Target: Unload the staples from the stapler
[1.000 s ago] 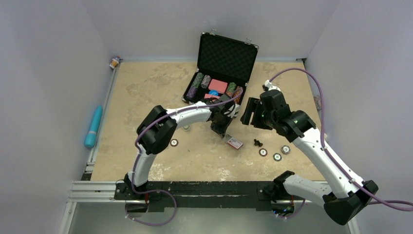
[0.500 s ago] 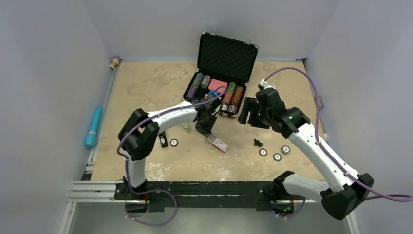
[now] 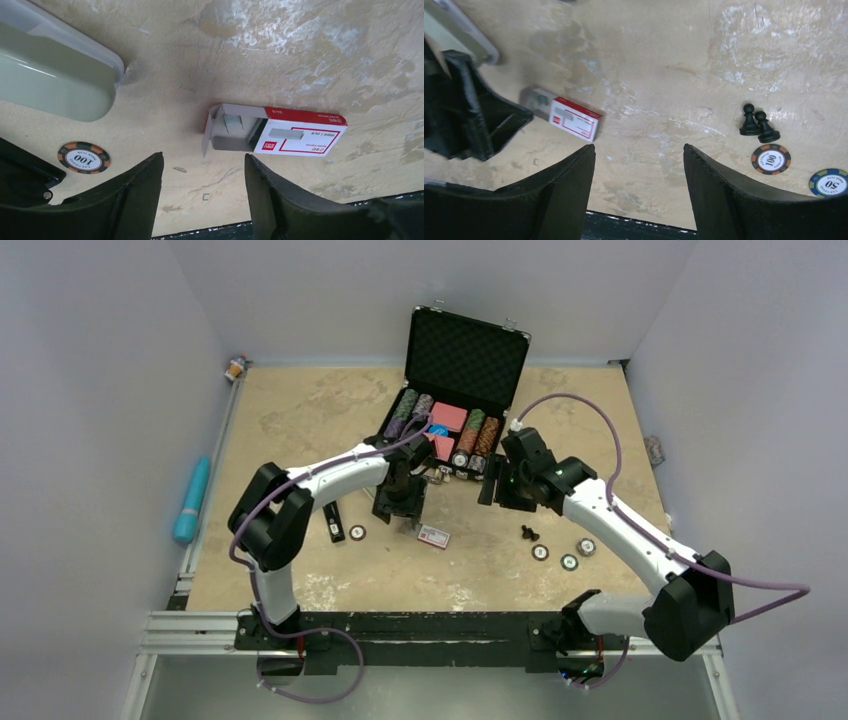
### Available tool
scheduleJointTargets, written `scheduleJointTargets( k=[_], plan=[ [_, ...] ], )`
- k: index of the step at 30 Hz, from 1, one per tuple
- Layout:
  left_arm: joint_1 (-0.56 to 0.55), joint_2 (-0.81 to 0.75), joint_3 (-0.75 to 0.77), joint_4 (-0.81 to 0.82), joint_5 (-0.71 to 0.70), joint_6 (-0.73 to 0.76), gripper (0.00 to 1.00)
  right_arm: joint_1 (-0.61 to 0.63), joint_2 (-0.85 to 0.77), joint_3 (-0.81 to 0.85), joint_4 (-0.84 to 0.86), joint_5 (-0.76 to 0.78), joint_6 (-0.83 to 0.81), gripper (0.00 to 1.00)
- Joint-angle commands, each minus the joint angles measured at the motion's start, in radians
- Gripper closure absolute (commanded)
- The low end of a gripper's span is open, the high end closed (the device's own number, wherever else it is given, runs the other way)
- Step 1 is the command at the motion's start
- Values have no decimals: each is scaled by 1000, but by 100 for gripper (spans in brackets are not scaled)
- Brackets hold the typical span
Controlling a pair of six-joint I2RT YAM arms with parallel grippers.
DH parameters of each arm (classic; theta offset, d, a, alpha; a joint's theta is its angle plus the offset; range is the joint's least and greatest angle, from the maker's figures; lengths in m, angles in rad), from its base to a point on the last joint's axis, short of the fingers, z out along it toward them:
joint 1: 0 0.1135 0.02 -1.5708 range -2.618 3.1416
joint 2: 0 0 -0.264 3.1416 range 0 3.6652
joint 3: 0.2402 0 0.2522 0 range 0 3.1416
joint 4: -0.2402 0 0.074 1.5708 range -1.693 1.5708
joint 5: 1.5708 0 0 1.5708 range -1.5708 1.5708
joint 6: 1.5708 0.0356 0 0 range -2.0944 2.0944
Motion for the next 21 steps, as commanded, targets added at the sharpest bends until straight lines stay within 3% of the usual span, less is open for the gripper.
scheduleJointTargets(
  k=[1, 3, 9, 11, 15, 21],
  plan=[
    [-3, -77, -6, -44, 8, -27, 29, 1, 11, -57, 45, -15, -7, 33],
    [0, -115, -2, -55, -3, -15, 33, 2, 1, -78, 60, -31, 2, 37],
    [92, -206, -23, -77, -47, 32, 86, 9, -10, -147, 134, -132, 8, 48],
    [110, -211, -40, -72, -61, 59, 99, 20, -9, -175, 170, -171, 15, 54],
    [112, -186, -81, -4, -13, 123, 100, 48, 0, -231, 262, -254, 31, 71],
    [112, -137, -136, 78, 48, 158, 100, 74, 62, -289, 380, -357, 19, 80]
  ],
)
